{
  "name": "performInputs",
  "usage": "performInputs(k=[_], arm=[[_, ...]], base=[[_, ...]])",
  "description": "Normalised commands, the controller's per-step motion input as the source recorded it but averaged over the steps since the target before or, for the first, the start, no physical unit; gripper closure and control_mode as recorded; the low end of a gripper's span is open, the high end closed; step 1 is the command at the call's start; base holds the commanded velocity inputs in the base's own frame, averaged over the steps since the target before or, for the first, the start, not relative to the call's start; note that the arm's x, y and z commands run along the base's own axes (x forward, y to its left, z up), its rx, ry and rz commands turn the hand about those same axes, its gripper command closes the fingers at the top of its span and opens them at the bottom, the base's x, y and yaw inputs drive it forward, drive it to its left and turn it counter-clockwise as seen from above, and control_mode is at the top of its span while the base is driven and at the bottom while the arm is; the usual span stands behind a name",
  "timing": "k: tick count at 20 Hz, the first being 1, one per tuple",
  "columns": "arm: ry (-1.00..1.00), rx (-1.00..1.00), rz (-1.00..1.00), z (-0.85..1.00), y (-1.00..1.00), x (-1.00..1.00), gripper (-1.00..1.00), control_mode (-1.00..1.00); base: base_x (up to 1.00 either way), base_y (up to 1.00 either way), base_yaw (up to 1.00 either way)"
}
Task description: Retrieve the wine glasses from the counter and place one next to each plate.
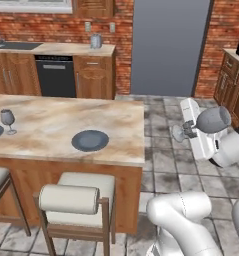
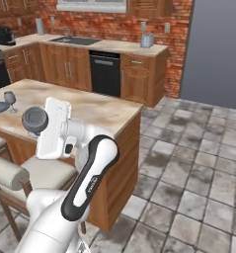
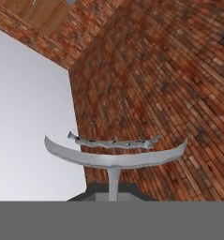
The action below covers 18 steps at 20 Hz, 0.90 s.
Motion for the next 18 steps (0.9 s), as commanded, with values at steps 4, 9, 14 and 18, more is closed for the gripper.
performInputs(k=[4, 9, 14, 18], arm=[[0.0, 0.0, 0.0, 0.0, 0.0, 0.0, 1.0, 1.0], [0.0, 0.0, 0.0, 0.0, 0.0, 0.0, 1.0, 1.0], [0.0, 0.0, 0.0, 0.0, 0.0, 0.0, 1.0, 1.0], [0.0, 0.0, 0.0, 0.0, 0.0, 0.0, 1.0, 1.0]], base=[[0.58, 0.14, 0.11], [0.58, -0.01, 0.53], [0.27, -0.14, 0.47], [0.18, -0.08, 0.2]])
